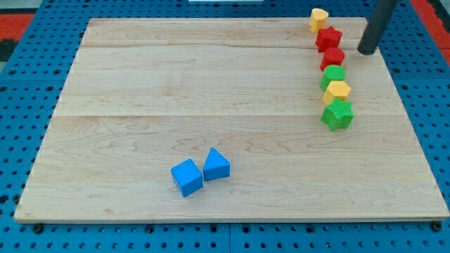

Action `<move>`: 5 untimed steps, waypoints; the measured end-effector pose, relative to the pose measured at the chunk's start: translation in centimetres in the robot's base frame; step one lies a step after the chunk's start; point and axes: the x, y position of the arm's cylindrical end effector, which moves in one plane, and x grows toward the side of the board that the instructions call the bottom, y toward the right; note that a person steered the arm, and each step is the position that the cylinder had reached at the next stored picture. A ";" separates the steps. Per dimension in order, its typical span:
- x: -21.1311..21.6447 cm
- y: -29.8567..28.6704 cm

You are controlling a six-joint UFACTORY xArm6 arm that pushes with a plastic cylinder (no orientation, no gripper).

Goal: Point your arm to the right side of the red star

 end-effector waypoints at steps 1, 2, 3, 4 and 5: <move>-1.7 -0.5; -1.8 0.2; -1.0 -1.5; -1.0 -1.5; -1.0 -1.0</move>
